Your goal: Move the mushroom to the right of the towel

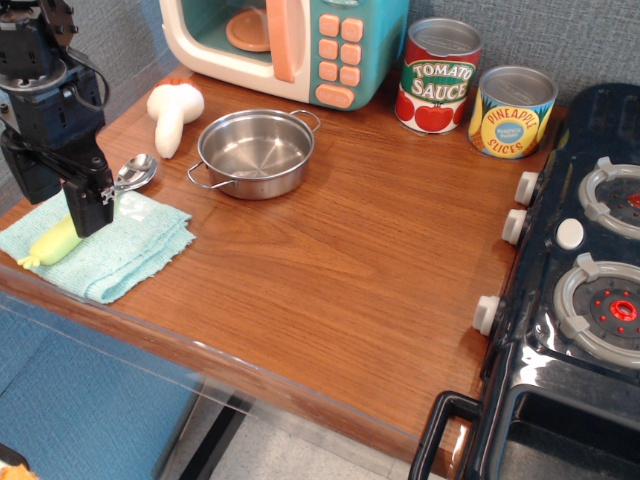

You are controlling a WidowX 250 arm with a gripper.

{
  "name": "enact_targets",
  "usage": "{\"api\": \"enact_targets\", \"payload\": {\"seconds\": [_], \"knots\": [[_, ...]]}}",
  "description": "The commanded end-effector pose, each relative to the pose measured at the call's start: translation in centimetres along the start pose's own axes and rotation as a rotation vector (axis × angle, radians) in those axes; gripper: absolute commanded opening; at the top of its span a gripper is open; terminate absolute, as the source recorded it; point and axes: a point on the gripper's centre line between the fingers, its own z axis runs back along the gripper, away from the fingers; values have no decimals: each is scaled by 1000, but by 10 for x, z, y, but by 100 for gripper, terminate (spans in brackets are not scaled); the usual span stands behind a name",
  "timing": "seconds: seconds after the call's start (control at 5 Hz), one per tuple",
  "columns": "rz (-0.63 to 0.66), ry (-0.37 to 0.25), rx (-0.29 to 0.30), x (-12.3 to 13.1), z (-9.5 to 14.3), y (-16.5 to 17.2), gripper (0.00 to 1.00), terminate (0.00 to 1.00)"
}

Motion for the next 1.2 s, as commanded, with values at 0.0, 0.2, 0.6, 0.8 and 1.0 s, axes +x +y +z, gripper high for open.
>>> {"api": "enact_targets", "payload": {"seconds": [0.0, 0.2, 0.6, 0.8, 1.0], "knots": [[0, 0, 0, 0, 0, 0, 100, 0], [9, -25, -26, 27, 1, 7, 100, 0], [159, -102, -26, 97, 11, 33, 100, 0], [228, -102, -6, 124, 4, 47, 100, 0], [280, -91, -4, 137, -6, 58, 100, 0]]}}
